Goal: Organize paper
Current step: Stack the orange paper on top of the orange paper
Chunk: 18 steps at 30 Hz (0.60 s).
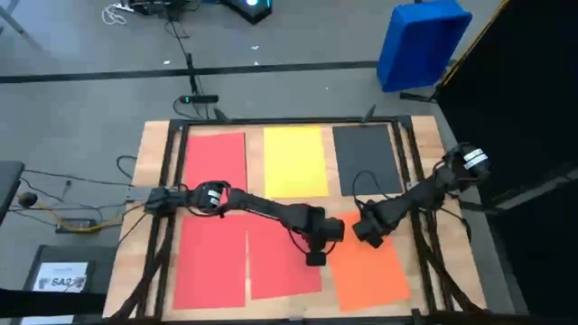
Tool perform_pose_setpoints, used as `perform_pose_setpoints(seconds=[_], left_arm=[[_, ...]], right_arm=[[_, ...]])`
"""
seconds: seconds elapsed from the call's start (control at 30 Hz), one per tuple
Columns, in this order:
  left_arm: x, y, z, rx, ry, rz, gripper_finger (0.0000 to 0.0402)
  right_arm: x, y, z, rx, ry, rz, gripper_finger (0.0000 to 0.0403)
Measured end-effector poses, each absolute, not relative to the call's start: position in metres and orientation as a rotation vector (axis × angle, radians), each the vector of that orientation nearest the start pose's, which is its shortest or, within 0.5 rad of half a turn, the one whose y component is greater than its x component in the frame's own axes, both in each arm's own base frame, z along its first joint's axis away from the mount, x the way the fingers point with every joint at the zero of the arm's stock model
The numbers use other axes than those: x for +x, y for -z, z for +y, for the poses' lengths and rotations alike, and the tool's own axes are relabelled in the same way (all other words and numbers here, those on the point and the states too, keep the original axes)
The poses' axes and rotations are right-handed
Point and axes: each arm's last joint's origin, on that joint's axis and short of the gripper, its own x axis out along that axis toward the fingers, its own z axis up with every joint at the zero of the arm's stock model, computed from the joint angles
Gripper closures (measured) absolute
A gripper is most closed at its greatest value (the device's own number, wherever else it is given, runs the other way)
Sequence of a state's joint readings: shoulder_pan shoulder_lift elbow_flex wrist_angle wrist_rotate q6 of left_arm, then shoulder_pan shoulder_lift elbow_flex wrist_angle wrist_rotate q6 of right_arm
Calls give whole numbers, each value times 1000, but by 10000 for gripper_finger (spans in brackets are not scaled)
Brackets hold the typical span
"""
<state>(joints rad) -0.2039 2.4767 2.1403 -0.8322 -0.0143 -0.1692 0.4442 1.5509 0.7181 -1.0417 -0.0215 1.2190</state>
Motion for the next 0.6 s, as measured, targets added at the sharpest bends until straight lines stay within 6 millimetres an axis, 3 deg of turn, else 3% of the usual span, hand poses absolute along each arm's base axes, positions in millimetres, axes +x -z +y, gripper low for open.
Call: perform_pose_setpoints(seconds=[0.27,0.6], left_arm=[[506,-153,-104,-38,92,1178,389],[503,-164,-105,-42,101,1182,286]], right_arm=[[176,-134,84,448,798,1702,403],[176,-134,84,443,793,1705,403]])
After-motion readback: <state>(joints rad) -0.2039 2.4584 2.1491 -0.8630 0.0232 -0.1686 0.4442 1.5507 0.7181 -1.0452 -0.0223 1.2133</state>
